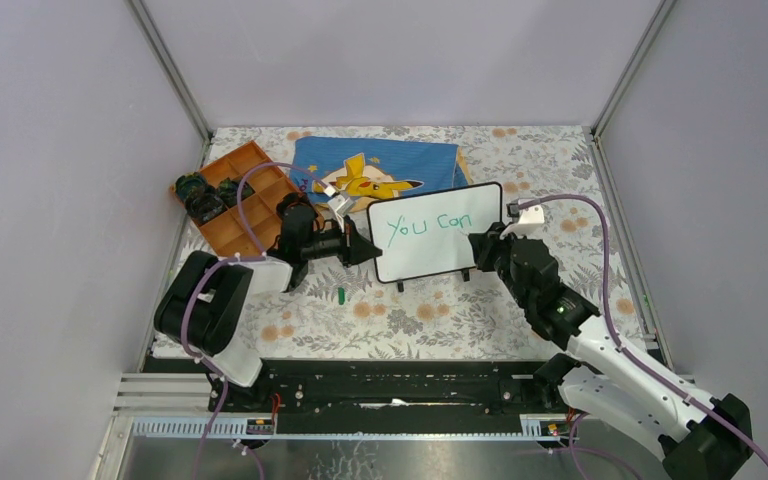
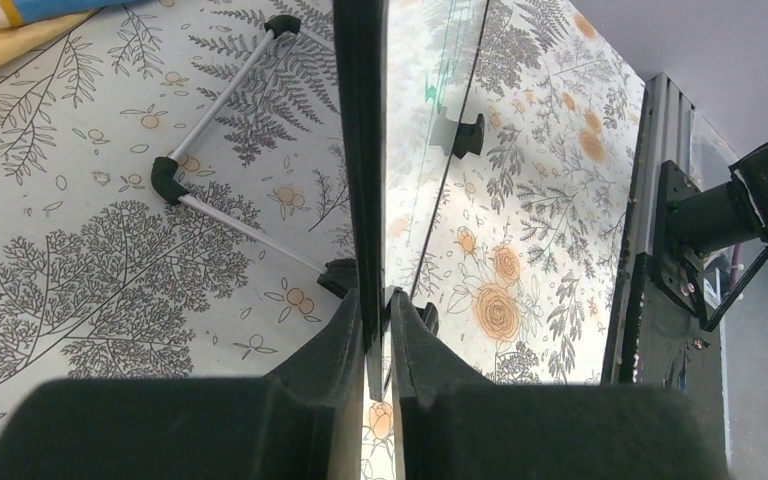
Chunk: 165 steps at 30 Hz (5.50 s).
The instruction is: Write a sentence on the whiteboard
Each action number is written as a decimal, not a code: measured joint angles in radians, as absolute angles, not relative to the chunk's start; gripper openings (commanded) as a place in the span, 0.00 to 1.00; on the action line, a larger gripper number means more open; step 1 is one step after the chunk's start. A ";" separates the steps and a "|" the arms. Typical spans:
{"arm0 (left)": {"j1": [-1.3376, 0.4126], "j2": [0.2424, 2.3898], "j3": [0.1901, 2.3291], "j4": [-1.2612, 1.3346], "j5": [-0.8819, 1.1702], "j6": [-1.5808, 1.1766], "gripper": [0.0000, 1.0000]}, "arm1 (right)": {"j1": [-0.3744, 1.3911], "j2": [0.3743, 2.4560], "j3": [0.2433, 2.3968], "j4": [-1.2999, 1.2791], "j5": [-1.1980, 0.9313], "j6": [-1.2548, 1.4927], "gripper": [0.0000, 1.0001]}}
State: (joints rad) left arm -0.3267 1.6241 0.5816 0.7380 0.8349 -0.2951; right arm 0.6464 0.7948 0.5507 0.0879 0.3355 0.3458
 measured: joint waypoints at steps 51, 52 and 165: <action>-0.281 1.486 0.469 0.663 0.710 -0.349 0.69 | 0.968 0.982 0.499 0.394 0.408 0.251 0.00; -0.275 1.499 0.459 0.699 0.718 -0.376 0.69 | 0.976 0.991 0.498 0.408 0.419 0.244 0.00; -0.294 1.532 0.448 0.761 0.777 -0.386 0.64 | 1.137 1.407 0.604 0.556 0.789 0.293 0.00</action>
